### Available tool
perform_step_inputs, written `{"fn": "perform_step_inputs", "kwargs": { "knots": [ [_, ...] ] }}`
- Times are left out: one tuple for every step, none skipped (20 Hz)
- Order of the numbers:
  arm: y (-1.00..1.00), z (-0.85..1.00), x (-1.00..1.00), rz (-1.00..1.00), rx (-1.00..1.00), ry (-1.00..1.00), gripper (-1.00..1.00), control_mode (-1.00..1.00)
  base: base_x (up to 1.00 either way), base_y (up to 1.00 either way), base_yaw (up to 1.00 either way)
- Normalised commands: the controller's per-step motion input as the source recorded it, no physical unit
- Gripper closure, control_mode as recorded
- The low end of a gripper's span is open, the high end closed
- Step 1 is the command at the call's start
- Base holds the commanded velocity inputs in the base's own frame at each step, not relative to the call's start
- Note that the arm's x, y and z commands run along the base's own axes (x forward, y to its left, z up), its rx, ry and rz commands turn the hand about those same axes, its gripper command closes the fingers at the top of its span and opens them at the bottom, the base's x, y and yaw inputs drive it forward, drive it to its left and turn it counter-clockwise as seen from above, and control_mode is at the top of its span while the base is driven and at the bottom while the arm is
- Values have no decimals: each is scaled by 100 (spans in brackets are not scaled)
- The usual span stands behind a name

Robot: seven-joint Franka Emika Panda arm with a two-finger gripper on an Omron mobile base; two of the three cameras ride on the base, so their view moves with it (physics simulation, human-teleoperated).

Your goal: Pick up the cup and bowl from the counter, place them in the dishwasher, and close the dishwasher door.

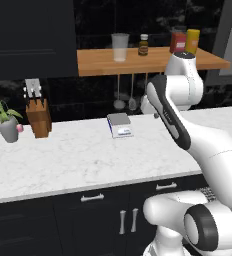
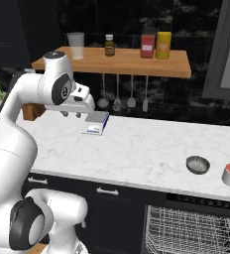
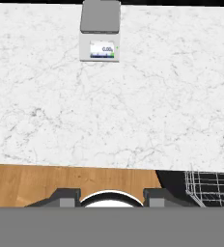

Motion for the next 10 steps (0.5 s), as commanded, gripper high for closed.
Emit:
{"fn": "perform_step_inputs", "kwargs": {
  "knots": [
    [0,0,0,0,0,0,-100,100,0,0,0],
    [0,0,0,0,0,0,-100,100,0,0,0],
    [0,0,0,0,0,0,-100,100,0,0,0],
    [0,0,0,0,0,0,-100,100,-1,0,0],
    [0,0,0,0,0,0,-100,100,0,0,0],
    [0,0,0,0,0,0,-100,100,0,1,-7],
    [0,0,0,0,0,0,-100,100,-2,0,-12],
    [0,0,0,0,0,0,-100,100,0,0,-21],
    [0,0,0,0,0,0,-100,100,0,0,-29],
    [0,0,0,0,0,0,-100,100,-6,0,-41]
  ]
}}
